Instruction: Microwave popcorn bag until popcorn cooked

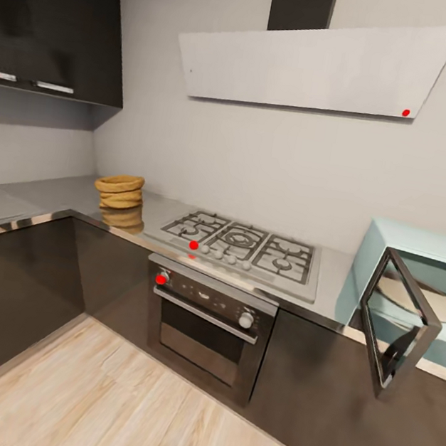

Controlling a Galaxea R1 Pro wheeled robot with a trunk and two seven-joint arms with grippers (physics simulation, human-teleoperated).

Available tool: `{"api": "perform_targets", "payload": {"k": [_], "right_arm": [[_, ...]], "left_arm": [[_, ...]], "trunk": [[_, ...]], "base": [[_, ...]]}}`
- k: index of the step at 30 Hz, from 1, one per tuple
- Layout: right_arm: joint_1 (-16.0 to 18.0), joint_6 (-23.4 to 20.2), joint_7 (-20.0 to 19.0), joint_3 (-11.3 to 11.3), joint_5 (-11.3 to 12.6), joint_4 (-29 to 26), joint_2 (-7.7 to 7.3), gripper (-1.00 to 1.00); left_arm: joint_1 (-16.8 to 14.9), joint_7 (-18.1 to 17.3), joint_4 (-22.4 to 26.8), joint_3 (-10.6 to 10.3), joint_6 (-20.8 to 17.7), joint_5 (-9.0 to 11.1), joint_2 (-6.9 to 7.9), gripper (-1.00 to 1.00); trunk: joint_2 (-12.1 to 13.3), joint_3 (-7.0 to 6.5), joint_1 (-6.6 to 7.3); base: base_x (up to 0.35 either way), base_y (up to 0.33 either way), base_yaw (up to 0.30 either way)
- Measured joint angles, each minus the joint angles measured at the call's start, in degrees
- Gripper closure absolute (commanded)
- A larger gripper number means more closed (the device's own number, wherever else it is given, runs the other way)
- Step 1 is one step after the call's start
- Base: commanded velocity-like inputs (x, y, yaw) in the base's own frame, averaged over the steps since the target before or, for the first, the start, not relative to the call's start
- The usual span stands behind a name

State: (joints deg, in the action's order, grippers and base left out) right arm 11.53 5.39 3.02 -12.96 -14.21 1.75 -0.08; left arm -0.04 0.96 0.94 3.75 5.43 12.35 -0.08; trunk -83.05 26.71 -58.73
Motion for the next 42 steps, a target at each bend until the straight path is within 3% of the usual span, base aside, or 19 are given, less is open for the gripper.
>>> {"api": "perform_targets", "payload": {"k": [42], "right_arm": [[-0.8, -0.5, -0.2, 0.1, -0.1, 0.0, 0.0, -1.0]], "left_arm": [[0.0, 0.0, 0.0, 0.0, -0.1, 0.1, 0.01, -1.0]], "trunk": [[0.0, -1.68, 0.0]], "base": [[0.0, 0.0, 0.255]]}}
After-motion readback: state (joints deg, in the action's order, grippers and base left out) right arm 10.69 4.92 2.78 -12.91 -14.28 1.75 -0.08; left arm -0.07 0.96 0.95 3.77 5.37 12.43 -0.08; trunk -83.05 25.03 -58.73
